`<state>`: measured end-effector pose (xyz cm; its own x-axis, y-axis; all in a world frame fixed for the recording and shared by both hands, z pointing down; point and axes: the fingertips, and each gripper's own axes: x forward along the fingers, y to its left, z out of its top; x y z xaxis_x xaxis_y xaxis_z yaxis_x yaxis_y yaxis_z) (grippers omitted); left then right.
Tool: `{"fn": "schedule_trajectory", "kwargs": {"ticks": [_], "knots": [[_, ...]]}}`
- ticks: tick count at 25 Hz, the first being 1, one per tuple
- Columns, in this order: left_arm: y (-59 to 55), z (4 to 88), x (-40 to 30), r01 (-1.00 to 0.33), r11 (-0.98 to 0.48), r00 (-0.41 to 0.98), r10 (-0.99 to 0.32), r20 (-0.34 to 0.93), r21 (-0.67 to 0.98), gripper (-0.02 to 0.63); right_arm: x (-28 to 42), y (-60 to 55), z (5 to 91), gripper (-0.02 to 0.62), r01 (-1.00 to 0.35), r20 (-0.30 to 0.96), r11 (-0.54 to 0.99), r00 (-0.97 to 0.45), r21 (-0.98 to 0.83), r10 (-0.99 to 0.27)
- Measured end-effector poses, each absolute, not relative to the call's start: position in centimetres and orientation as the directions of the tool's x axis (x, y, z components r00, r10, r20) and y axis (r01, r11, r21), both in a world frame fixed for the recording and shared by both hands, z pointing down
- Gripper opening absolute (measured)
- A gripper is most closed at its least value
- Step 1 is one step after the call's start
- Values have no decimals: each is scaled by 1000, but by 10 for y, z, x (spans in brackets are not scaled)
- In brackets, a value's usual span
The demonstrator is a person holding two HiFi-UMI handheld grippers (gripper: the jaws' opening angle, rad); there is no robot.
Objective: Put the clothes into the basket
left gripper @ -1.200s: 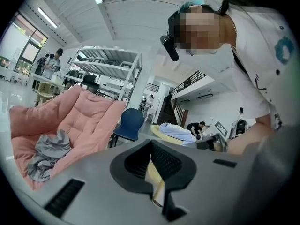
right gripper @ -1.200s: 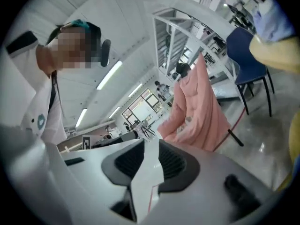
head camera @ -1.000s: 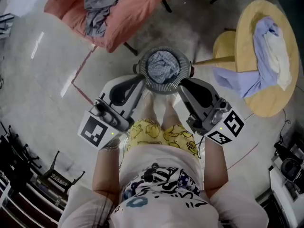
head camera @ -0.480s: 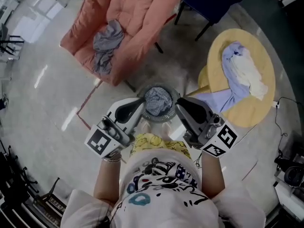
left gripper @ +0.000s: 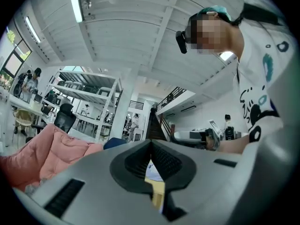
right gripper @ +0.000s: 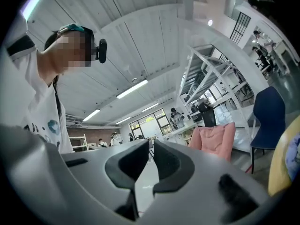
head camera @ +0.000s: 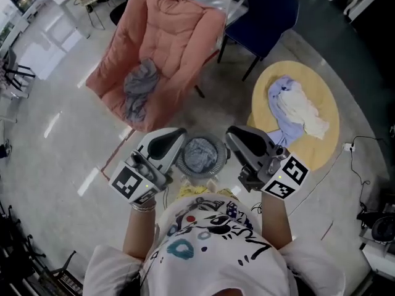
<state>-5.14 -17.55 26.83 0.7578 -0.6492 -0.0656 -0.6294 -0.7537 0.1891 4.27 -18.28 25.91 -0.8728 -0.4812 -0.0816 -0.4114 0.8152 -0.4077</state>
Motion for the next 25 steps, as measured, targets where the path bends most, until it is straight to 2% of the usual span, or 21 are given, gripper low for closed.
{"fn": "schedule_trajectory", "kwargs": {"ticks": [5, 12, 21, 25], "knots": [[-175, 237, -46, -620, -765, 759, -641, -113, 177, 15, 46, -183, 208, 44, -364, -175, 835, -868, -412, -465], [-164, 199, -32, -592, -798, 786, -603, -136, 114, 15, 51, -169, 173, 44, -345, -222, 857, -866, -382, -448], [-144, 186, -24, -591, -800, 792, -600, -115, 105, 15, 58, -150, 177, 44, -426, -161, 842, -854, -331, -495], [-136, 188, -21, -586, -804, 797, -595, -106, 104, 15, 61, -145, 185, 44, -489, -93, 832, -846, -261, -526]]}}
